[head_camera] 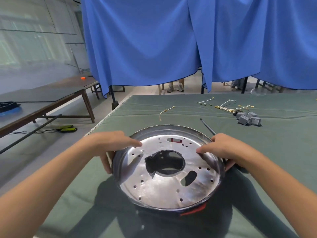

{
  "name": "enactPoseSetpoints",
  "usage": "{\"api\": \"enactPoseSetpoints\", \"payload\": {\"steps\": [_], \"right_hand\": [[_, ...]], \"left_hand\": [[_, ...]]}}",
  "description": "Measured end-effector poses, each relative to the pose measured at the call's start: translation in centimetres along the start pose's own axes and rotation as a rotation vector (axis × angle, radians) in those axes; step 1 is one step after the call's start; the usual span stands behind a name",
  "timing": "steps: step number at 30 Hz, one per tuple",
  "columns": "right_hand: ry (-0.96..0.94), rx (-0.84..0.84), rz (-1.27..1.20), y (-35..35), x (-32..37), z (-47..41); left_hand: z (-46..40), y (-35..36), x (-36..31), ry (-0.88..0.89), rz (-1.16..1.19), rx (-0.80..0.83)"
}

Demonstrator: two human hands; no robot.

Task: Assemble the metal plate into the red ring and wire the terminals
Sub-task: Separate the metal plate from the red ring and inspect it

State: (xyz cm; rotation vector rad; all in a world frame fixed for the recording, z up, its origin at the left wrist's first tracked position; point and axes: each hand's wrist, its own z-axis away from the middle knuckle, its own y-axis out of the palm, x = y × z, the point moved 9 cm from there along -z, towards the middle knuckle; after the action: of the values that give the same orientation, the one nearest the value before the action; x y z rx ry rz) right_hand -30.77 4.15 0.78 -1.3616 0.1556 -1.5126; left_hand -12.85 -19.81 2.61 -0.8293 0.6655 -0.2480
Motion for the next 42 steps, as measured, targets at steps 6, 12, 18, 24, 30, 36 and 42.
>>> {"api": "enactPoseSetpoints", "payload": {"steps": [6, 12, 18, 24, 30, 36, 42], "right_hand": [[0.009, -0.177, -0.021, -2.0, -0.6, 1.0], [-0.046, -0.279, -0.327, -2.8, -1.7, 1.2], [-0.239, -0.545, -0.712, -4.8, -1.4, 1.2], [-0.348, -0.755, -0.757, -5.0, -1.6, 1.3], [-0.407, -0.783, -0.786, -5.2, -1.2, 0.7], [-0.526, -0.993, -0.472, -6.2, 0.6, 2.2], [-0.93, -1.297, 0.336, -4.6, 6.1, 7.0]], "left_hand": [[0.4, 1.5, -1.8, 0.112, 0.208, -0.017], [0.6, 1.7, -2.3, 0.193, 0.571, -0.093], [2.6, -1.1, -5.8, 0.566, 0.987, -0.291], [0.8, 1.0, -5.0, 0.535, 1.273, -0.305], [-0.3, 2.2, -3.9, 0.605, 1.332, -0.346], [-1.9, 3.0, -3.9, 0.537, 1.422, -0.306], [-2.1, 3.2, -4.2, 0.557, 1.464, -0.308]]}}
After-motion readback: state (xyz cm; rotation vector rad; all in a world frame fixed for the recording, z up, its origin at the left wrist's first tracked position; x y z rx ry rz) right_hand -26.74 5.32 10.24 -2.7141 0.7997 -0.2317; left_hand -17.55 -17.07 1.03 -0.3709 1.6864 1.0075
